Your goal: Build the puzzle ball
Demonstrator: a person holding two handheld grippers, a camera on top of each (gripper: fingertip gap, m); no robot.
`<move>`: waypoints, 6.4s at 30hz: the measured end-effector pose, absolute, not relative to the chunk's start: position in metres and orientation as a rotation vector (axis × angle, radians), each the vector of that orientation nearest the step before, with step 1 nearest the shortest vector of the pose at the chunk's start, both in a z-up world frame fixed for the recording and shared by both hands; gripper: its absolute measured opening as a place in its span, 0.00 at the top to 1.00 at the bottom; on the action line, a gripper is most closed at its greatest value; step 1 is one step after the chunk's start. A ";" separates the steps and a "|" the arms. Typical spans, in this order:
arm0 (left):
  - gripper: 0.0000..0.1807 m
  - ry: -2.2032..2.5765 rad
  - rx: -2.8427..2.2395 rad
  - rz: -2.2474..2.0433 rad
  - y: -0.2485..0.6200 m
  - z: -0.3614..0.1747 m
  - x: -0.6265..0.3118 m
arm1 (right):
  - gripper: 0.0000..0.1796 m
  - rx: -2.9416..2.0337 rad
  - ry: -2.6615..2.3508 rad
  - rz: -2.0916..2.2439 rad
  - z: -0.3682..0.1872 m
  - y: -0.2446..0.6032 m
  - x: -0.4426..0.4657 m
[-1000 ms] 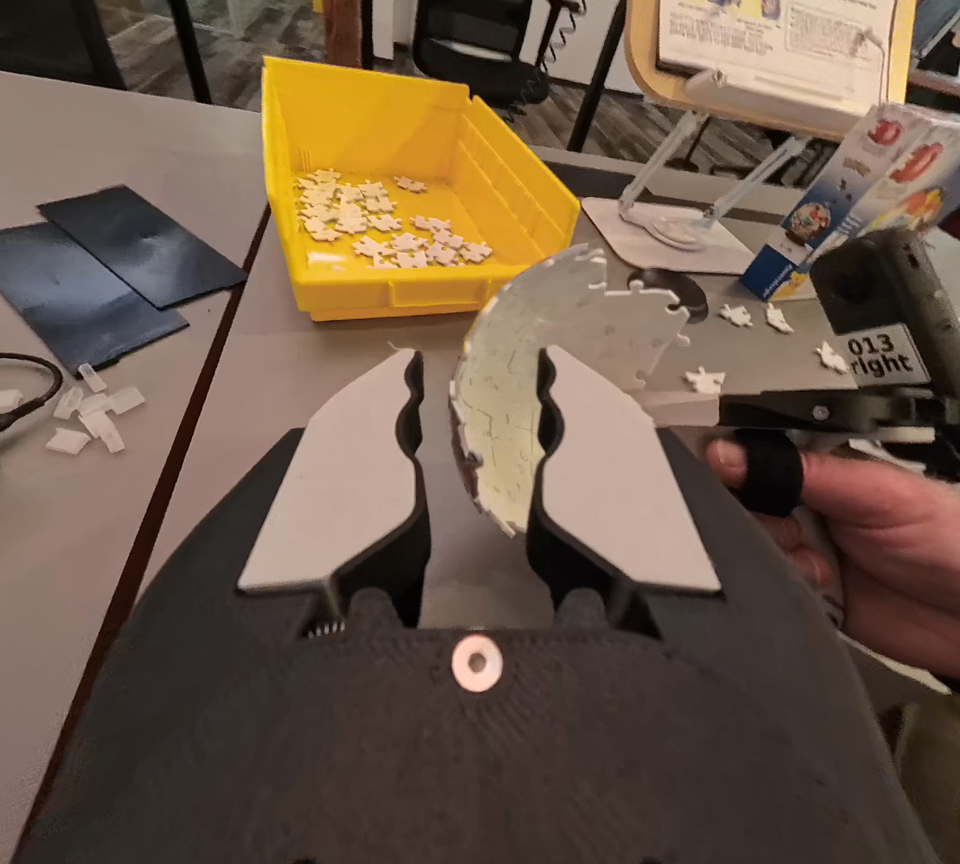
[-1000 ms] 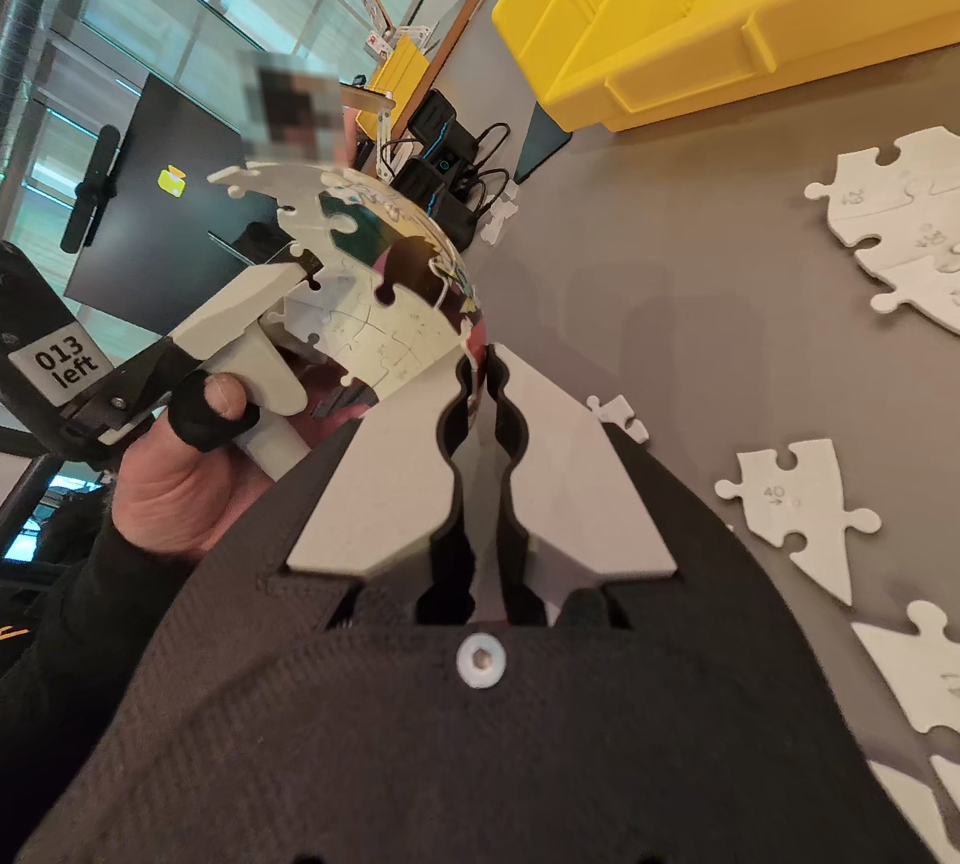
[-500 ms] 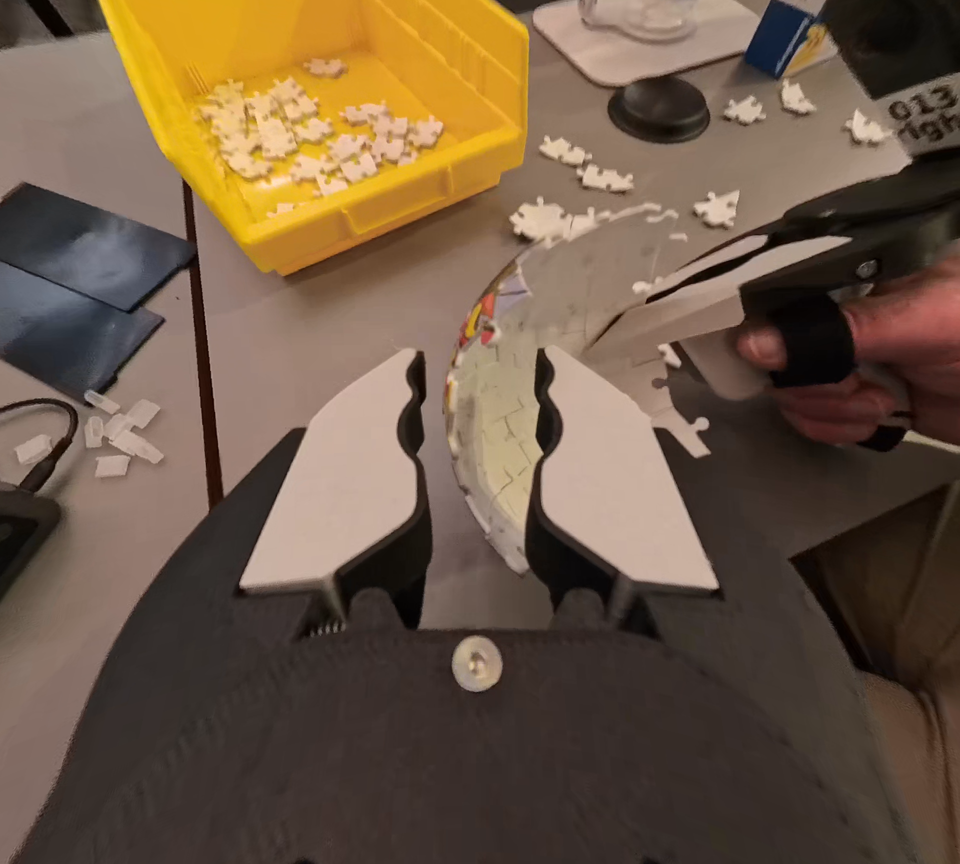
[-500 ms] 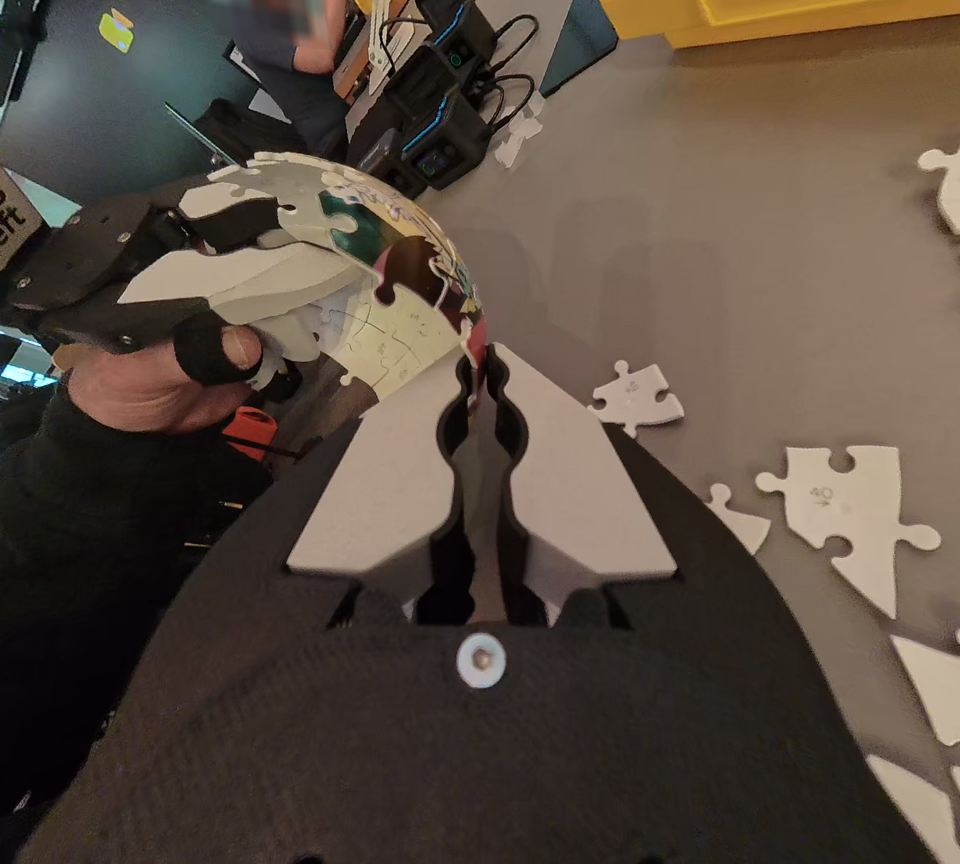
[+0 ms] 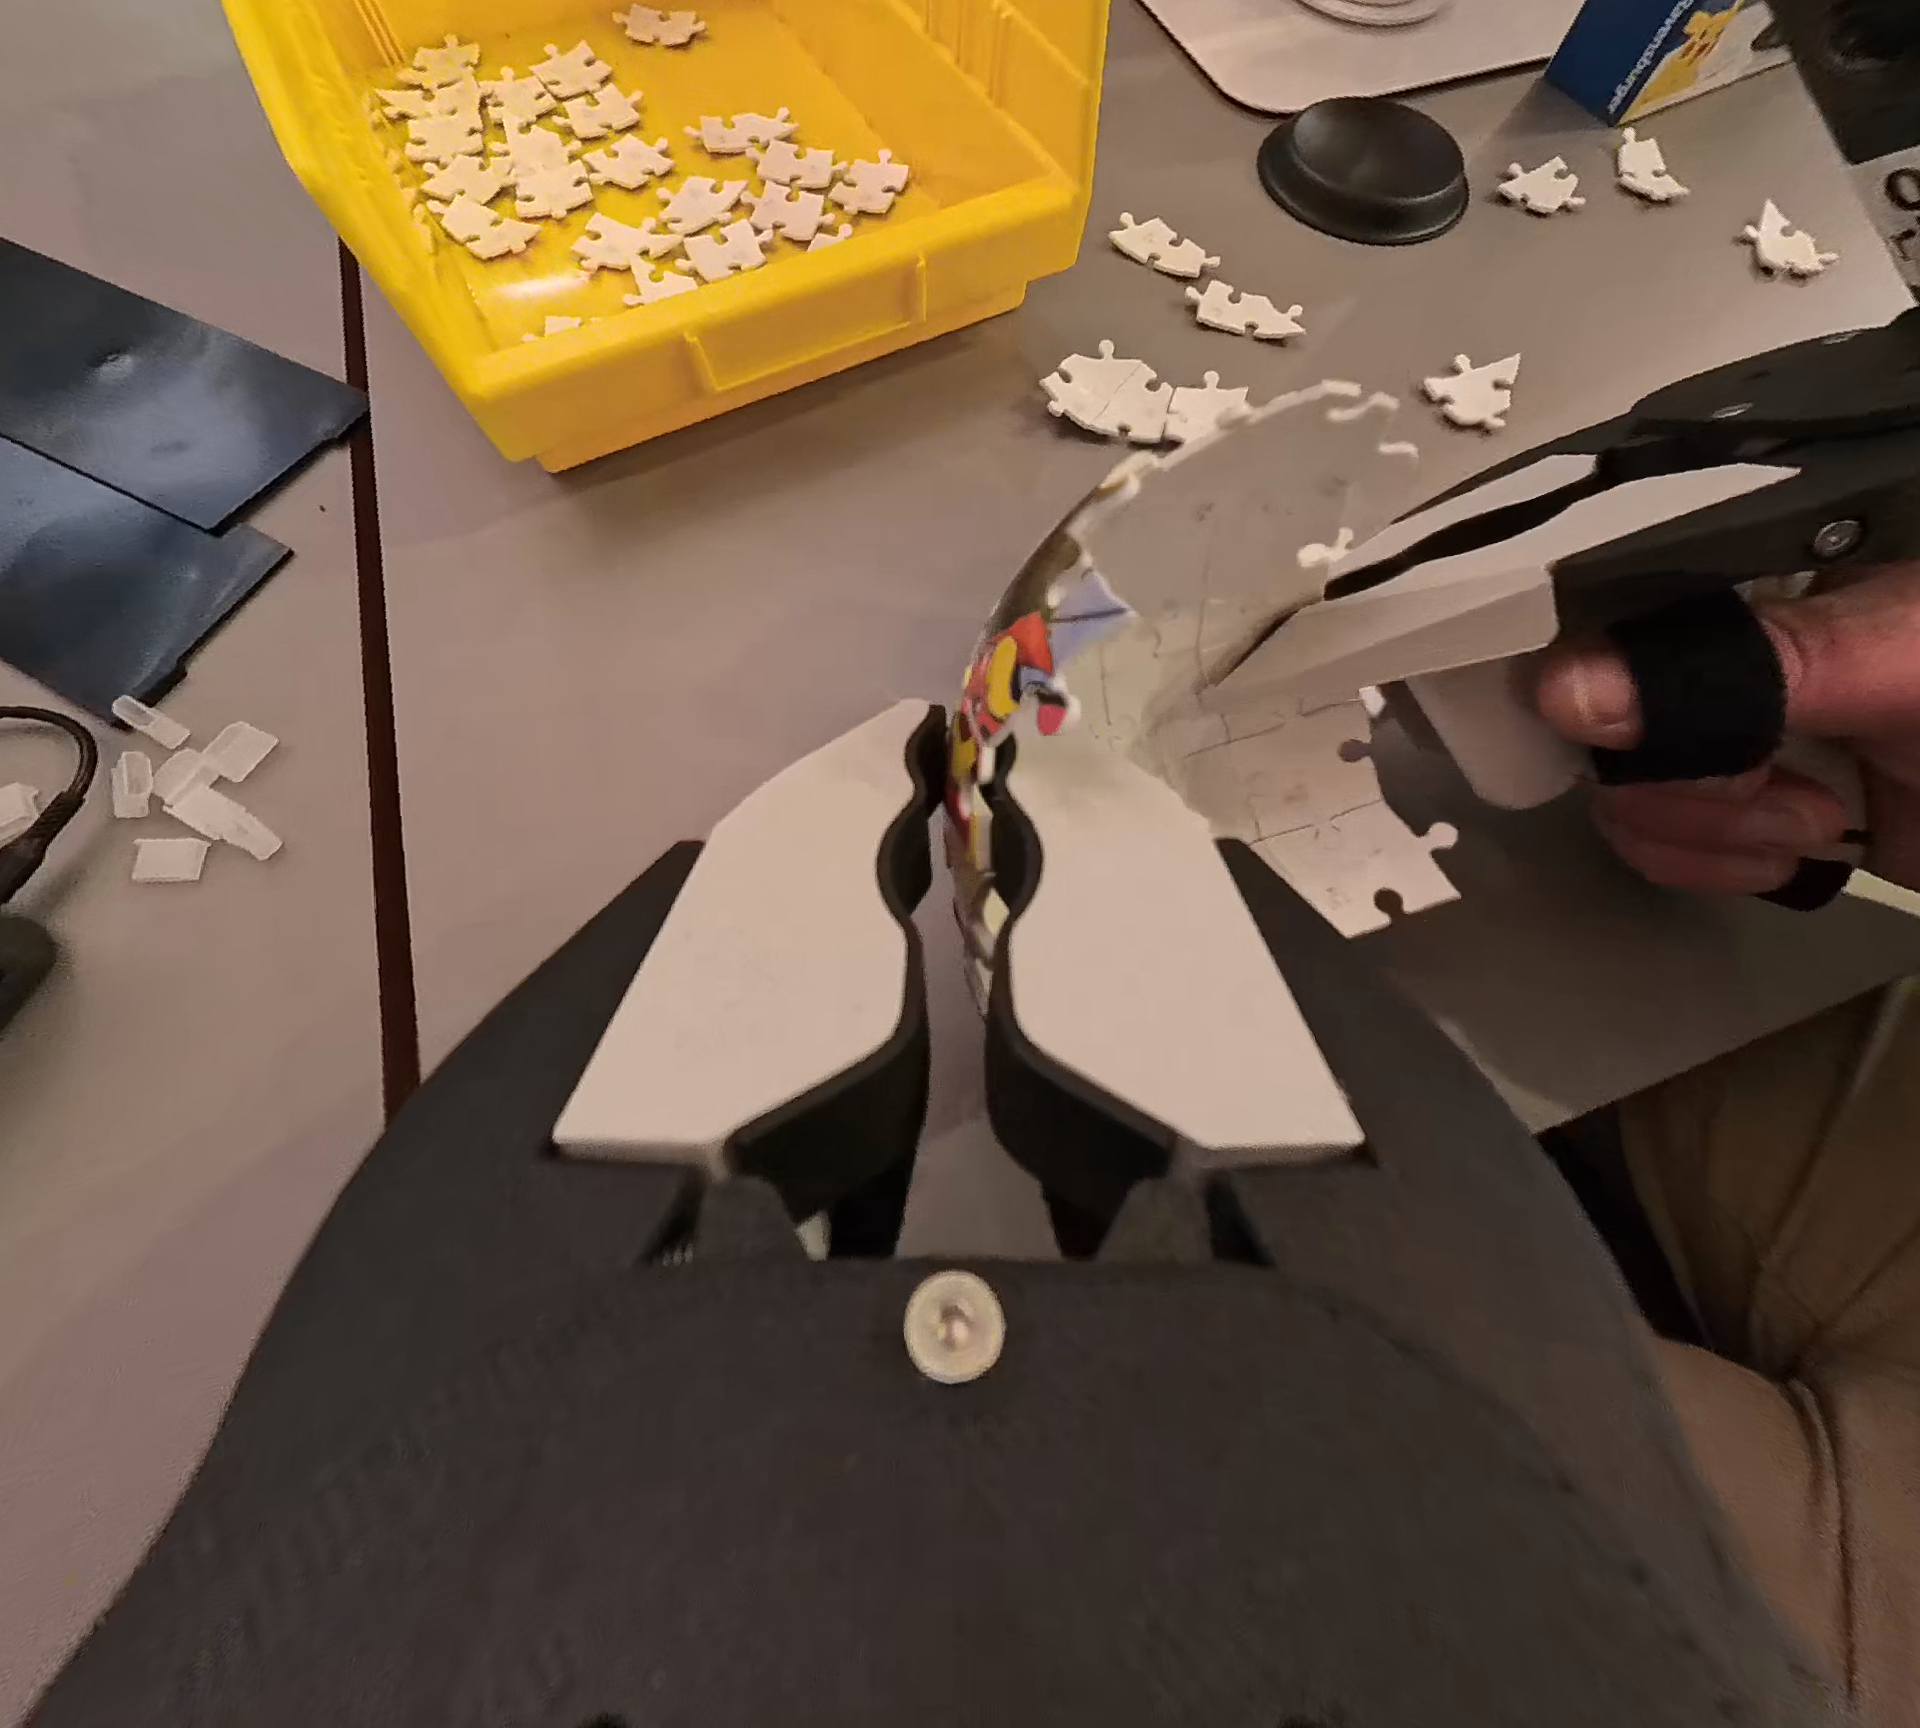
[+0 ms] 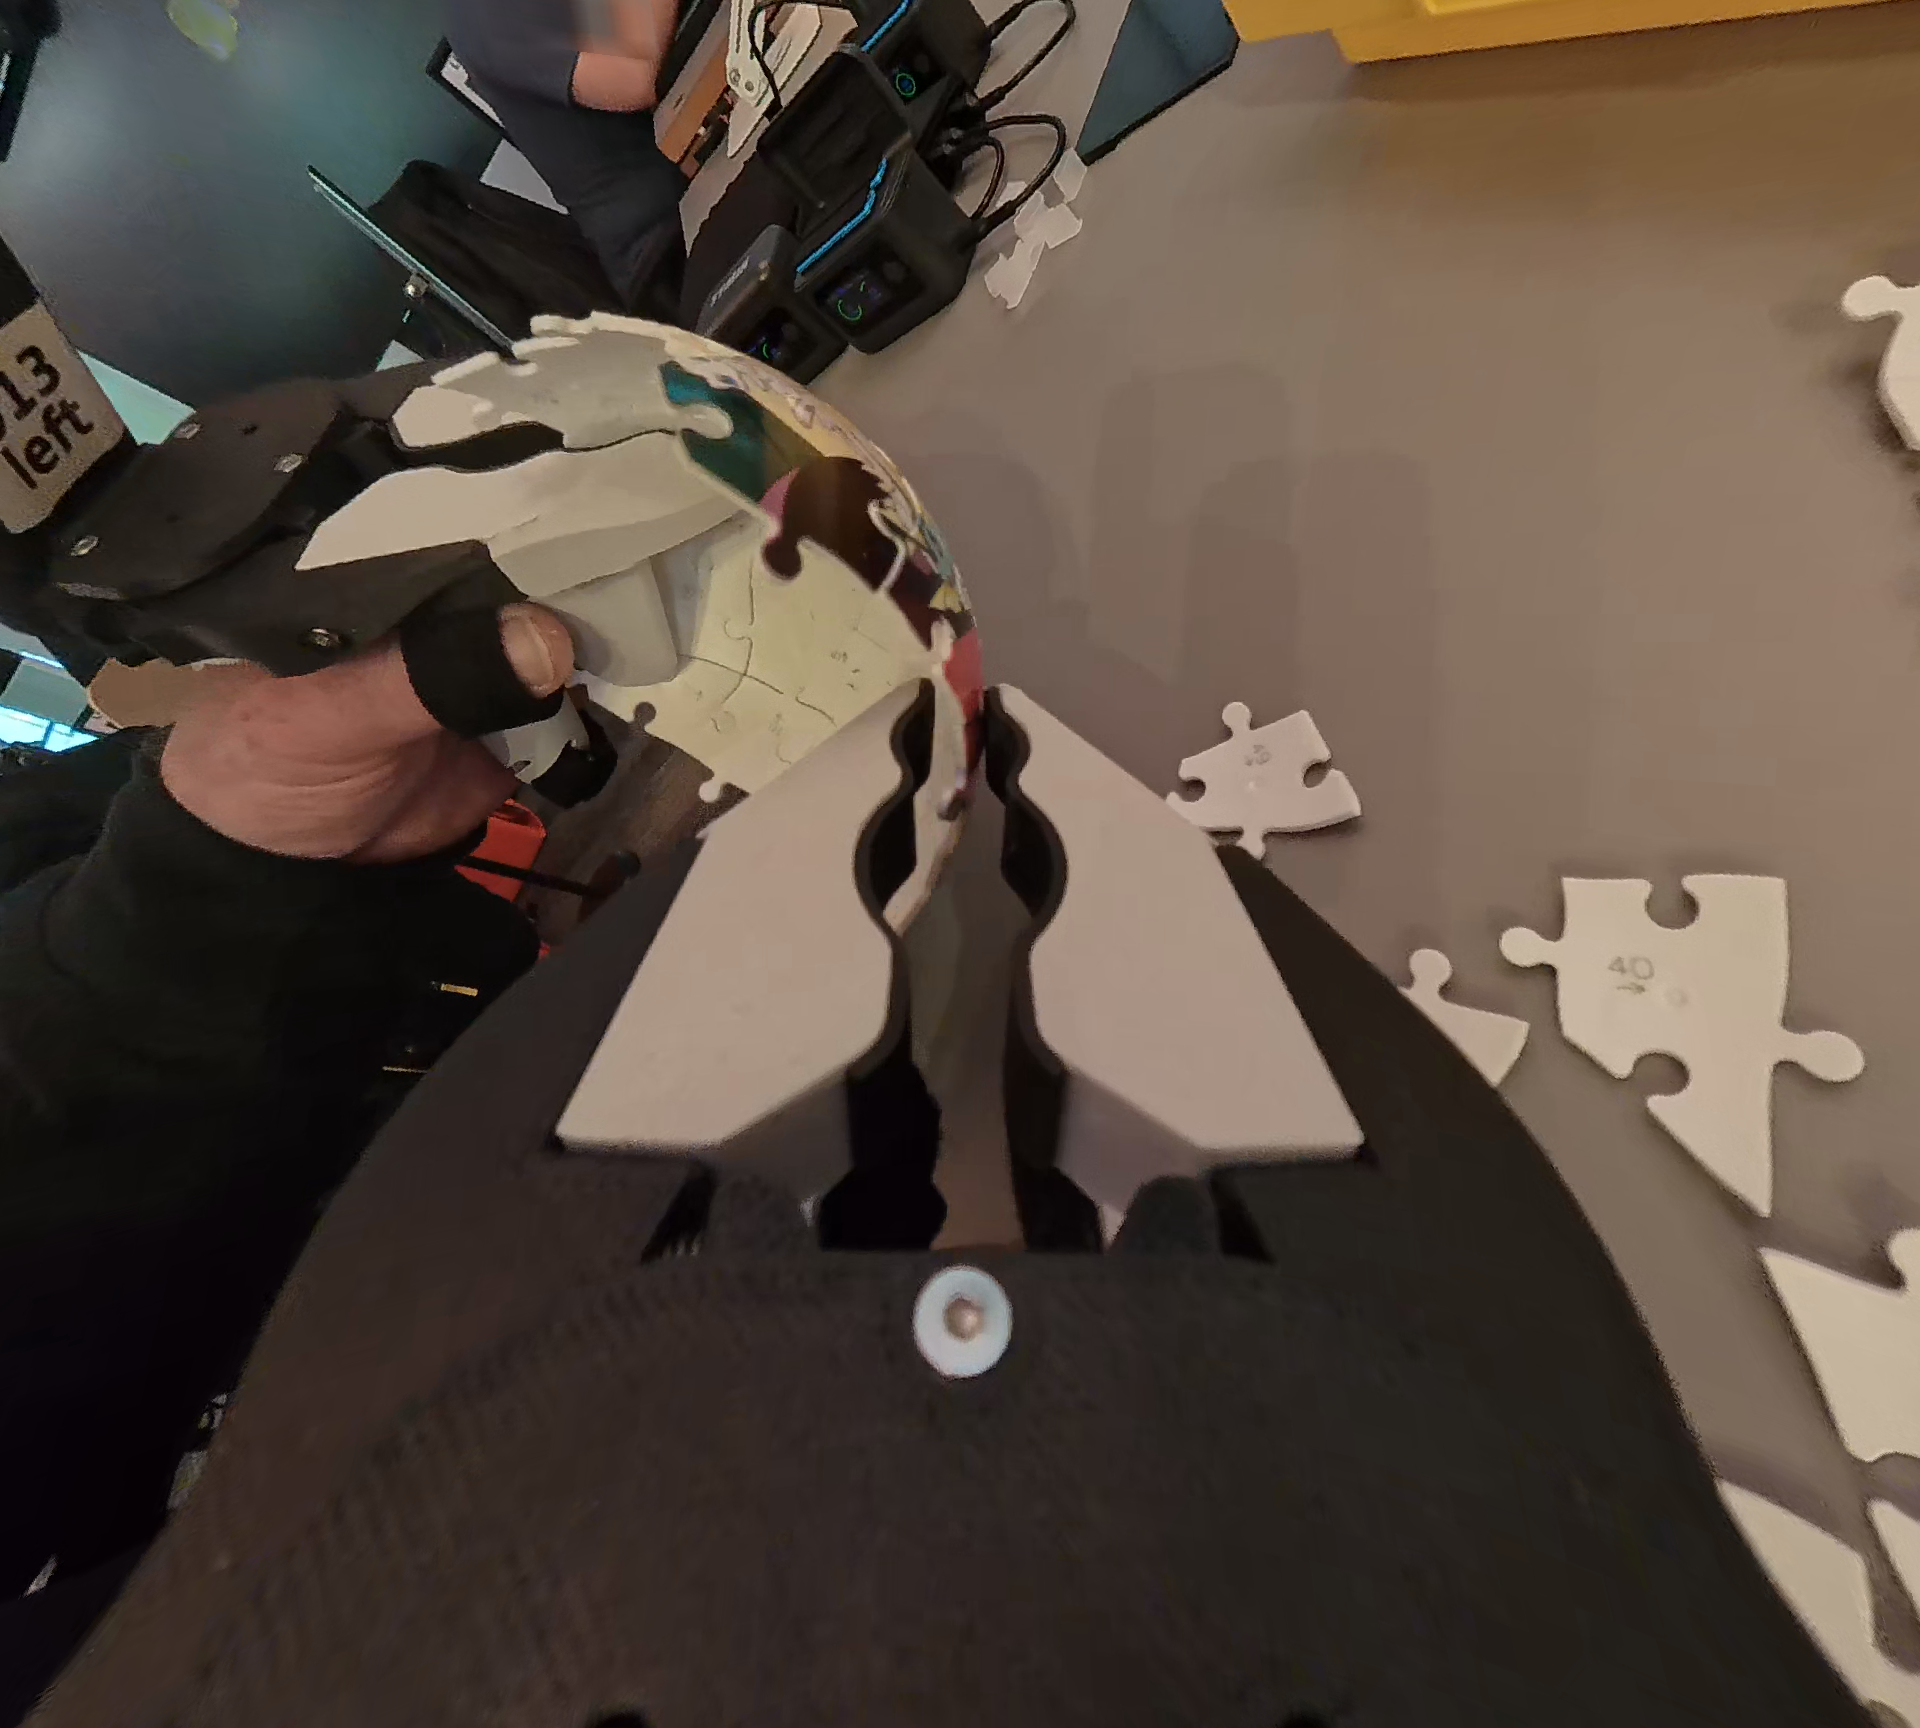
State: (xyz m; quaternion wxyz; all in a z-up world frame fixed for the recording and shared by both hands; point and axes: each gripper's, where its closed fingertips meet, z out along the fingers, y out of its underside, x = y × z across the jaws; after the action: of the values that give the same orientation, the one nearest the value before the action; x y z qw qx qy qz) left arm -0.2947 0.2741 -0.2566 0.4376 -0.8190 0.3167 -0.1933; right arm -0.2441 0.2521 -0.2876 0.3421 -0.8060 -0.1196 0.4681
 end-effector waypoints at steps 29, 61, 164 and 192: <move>0.97 0.575 -2.073 -0.492 0.305 -0.261 -0.323 | 0.81 -2.259 -0.533 0.587 -0.284 0.229 -0.044; 0.97 0.718 -1.994 -0.681 0.287 -0.251 -0.214 | 0.77 -2.532 -0.931 0.347 -0.332 0.051 0.021; 0.97 1.514 -2.123 -0.338 0.209 -0.278 -0.068 | 0.89 -2.404 -0.807 0.329 -0.340 0.104 -0.010; 0.97 1.718 -2.200 -0.208 0.206 -0.286 -0.084 | 0.85 -2.345 -0.719 0.294 -0.326 0.120 -0.013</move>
State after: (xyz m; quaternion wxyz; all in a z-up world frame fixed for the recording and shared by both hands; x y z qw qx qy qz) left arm -0.0841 0.2056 -0.2863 0.1702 -0.7745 0.6048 -0.0731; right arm -0.0133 0.1200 -0.3257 0.3293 -0.8963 -0.2747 0.1124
